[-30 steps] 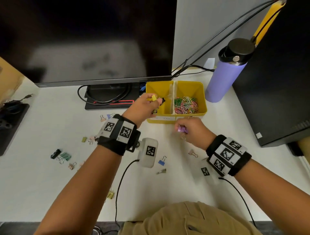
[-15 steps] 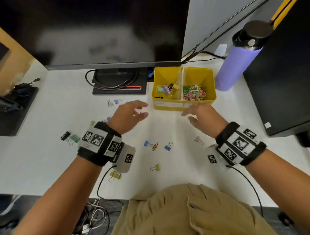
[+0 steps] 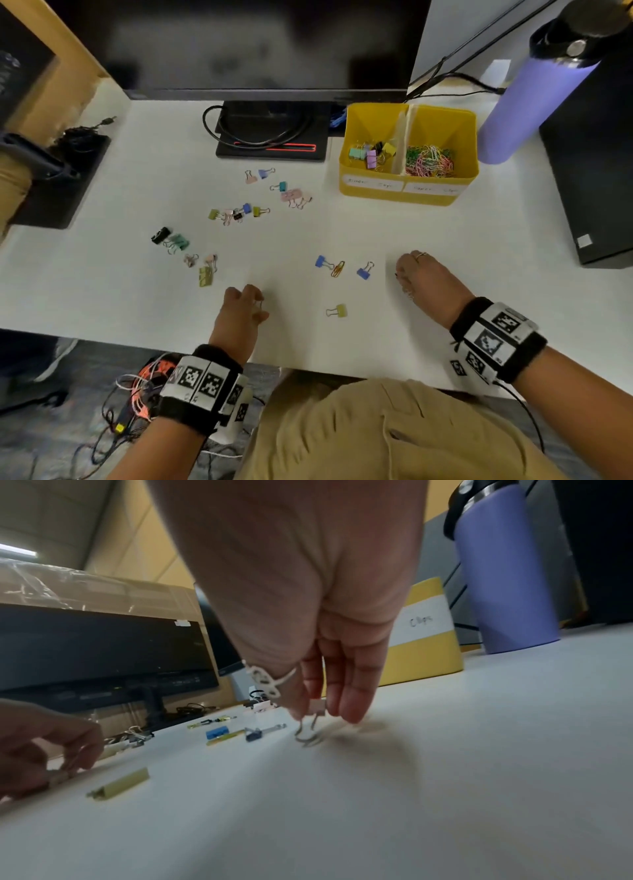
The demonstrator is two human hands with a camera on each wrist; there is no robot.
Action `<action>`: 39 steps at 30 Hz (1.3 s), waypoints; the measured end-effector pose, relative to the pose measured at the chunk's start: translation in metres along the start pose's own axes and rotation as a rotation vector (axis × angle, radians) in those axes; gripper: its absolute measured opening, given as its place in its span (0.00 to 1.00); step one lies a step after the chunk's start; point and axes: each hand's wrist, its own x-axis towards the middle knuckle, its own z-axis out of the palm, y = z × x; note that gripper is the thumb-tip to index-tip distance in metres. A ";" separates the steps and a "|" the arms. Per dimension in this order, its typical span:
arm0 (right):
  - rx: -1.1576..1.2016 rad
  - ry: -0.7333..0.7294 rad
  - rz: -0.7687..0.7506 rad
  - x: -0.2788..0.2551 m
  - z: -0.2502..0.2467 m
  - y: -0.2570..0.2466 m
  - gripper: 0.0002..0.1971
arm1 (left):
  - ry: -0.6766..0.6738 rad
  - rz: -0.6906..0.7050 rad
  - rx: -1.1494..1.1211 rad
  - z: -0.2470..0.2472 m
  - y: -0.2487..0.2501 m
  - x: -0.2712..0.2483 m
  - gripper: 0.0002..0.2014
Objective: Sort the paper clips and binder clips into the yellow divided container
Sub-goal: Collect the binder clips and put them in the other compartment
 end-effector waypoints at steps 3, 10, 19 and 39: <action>0.082 -0.027 -0.069 0.011 0.003 -0.019 0.07 | -0.003 0.066 -0.011 0.000 0.008 0.002 0.12; 0.077 -0.218 -0.169 0.009 0.008 -0.033 0.18 | -0.017 0.276 -0.229 -0.010 0.047 0.028 0.11; 0.056 -0.032 -0.309 0.004 0.030 -0.026 0.23 | -0.106 0.352 0.320 0.002 0.079 0.063 0.19; -0.062 -0.024 -0.302 0.007 0.029 -0.020 0.26 | -0.189 -0.111 -1.207 -0.024 0.025 0.037 0.08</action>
